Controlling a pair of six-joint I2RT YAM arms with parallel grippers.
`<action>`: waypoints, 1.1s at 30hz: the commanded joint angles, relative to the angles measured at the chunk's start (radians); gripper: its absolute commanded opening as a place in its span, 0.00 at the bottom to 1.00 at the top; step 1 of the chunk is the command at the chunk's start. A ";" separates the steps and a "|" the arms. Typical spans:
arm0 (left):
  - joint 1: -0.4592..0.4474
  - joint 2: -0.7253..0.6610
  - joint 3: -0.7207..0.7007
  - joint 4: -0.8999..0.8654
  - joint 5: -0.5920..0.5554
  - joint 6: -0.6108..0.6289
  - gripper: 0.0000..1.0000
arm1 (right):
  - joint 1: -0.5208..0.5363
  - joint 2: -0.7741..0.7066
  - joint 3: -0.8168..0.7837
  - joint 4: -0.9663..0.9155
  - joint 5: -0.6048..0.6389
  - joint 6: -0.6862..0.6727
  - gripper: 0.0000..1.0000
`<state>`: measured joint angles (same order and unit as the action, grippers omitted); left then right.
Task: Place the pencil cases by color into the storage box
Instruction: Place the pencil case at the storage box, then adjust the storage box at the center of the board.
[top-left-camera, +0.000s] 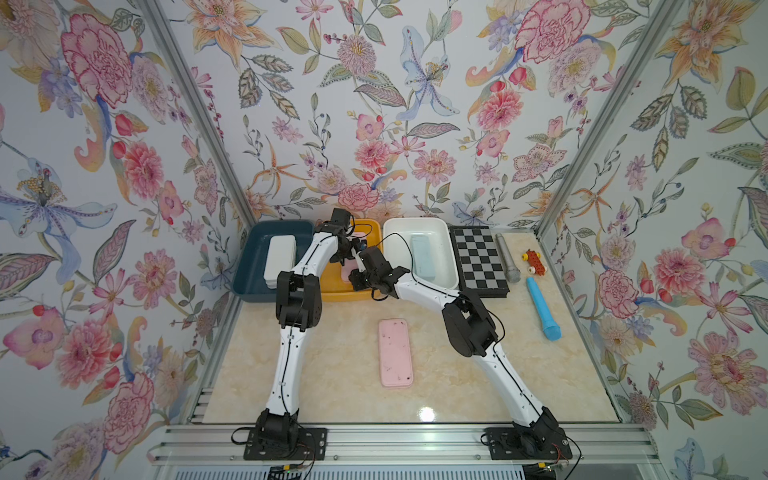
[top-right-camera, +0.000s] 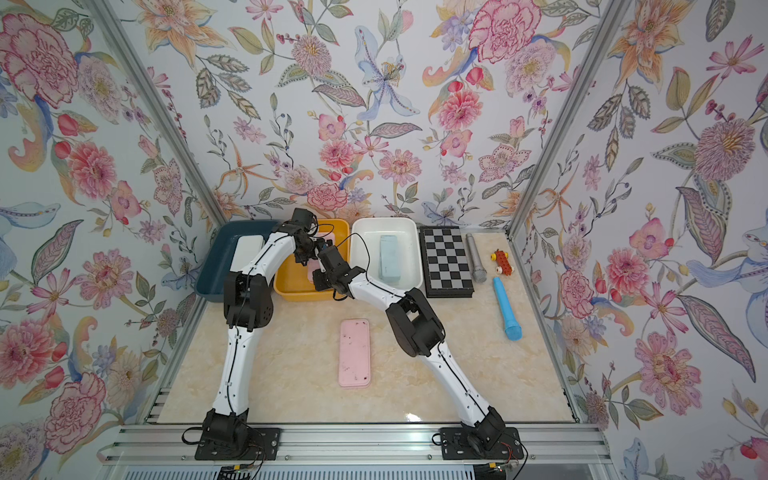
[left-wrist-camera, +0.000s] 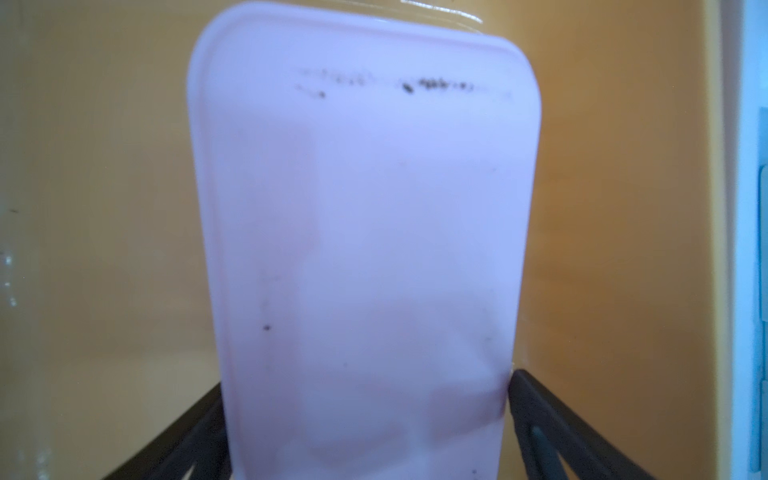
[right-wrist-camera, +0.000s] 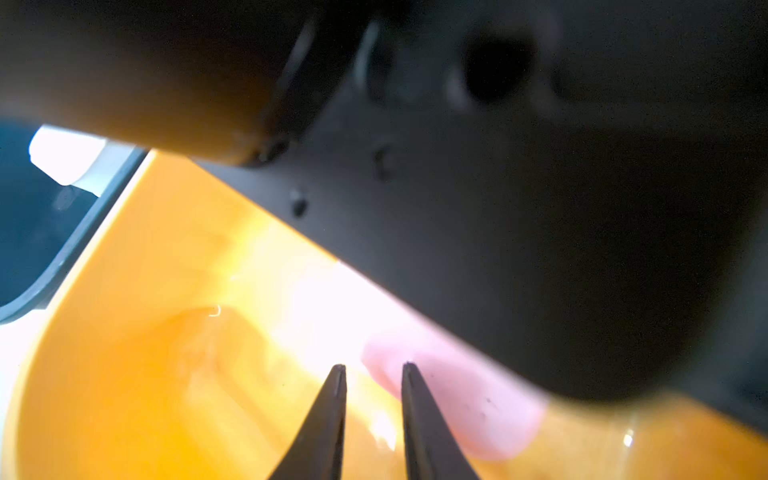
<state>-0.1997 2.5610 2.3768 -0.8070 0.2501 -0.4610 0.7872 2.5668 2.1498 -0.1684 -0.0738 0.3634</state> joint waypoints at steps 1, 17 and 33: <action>0.014 -0.060 0.051 -0.005 0.008 -0.005 0.98 | -0.012 0.073 -0.015 -0.140 0.013 0.018 0.27; 0.009 -0.190 0.050 -0.005 -0.103 0.035 0.98 | -0.014 0.049 -0.067 -0.045 -0.003 -0.013 0.47; 0.010 -0.364 -0.125 -0.006 -0.245 0.058 0.98 | 0.010 -0.153 -0.346 0.175 0.010 -0.055 0.81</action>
<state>-0.1833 2.2036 2.2936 -0.7990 -0.0044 -0.4221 0.7898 2.4603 1.8633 0.0395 -0.0834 0.3271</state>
